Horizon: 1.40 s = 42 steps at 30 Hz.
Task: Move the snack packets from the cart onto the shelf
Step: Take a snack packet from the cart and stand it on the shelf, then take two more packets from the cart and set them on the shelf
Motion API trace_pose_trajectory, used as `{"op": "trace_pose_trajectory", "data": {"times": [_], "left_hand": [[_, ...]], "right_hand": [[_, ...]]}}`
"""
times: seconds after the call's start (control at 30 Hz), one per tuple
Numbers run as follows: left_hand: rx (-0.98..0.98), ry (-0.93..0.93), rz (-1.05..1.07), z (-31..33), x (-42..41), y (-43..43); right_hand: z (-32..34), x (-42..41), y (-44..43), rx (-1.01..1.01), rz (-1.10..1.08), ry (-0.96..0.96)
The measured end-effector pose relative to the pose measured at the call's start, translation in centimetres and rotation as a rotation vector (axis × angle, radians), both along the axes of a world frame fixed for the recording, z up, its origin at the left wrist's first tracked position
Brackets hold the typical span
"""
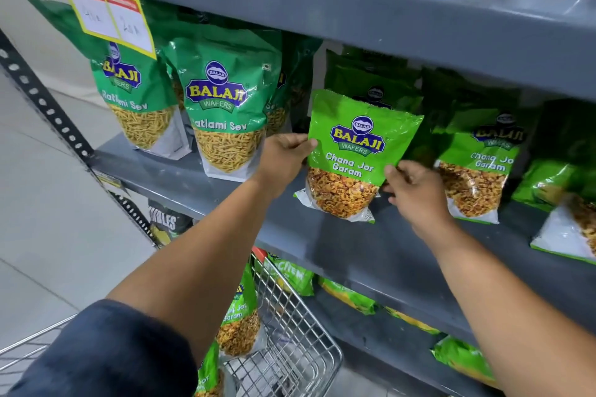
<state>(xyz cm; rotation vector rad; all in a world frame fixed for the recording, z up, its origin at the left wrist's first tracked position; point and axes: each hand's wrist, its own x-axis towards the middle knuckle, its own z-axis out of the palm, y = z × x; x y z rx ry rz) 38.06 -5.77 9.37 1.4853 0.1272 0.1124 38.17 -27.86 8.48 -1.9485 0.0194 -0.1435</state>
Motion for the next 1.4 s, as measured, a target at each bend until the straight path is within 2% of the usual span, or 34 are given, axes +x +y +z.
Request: {"op": "trace_pose_trajectory", "data": {"times": [0.17, 0.33, 0.5, 0.63, 0.7, 0.8, 0.87, 0.93, 1.0, 1.07, 1.2, 1.3, 1.4], "left_hand": [[0.093, 0.045, 0.158, 0.6, -1.5, 0.9], [0.215, 0.052, 0.293, -0.6, -7.2, 4.3], [0.223, 0.174, 0.572, -4.5, -15.6, 8.4], [0.225, 0.414, 0.845, -9.8, -23.6, 9.5], [0.177, 0.587, 0.932, -14.3, -27.4, 10.0], [0.207, 0.835, 0.943, -19.5, -31.5, 10.0], [0.194, 0.911, 0.95, -20.9, -33.4, 9.2], [0.092, 0.972, 0.934, -22.6, -34.5, 9.0], [0.004, 0.981, 0.855, -24.6, -35.0, 9.6], [-0.003, 0.995, 0.779, -27.1, -35.2, 10.7], [-0.007, 0.901, 0.705, -29.4, -34.7, 11.6], [-0.016, 0.892, 0.727, -30.4, -34.1, 11.8], [0.075, 0.919, 0.771, -31.0, -34.4, 11.4]], "right_hand": [[0.4, -1.2, -0.2, 0.004, 0.017, -0.049], [0.0, -3.2, -0.5, -0.073, 0.007, -0.154], [-1.3, -8.7, 2.9, -0.134, 0.206, -0.233], [-4.8, -13.0, 7.3, -0.168, 0.475, -0.079], [-7.3, -14.5, 9.5, -0.195, 0.585, 0.12], [-11.5, -16.3, 11.9, -0.275, 0.734, 0.463], [-14.4, -17.1, 13.3, -0.321, 0.814, 0.629], [-16.9, -17.8, 14.5, -0.369, 0.85, 0.737], [-19.3, -18.4, 15.6, -0.449, 0.859, 0.786], [-21.7, -18.8, 16.8, -0.519, 0.893, 0.829], [-24.4, -19.7, 19.3, -0.481, 0.912, 0.923], [-26.0, -20.5, 20.5, -0.49, 0.845, 0.894], [-26.4, -20.8, 20.6, -0.59, 0.788, 0.814]]}}
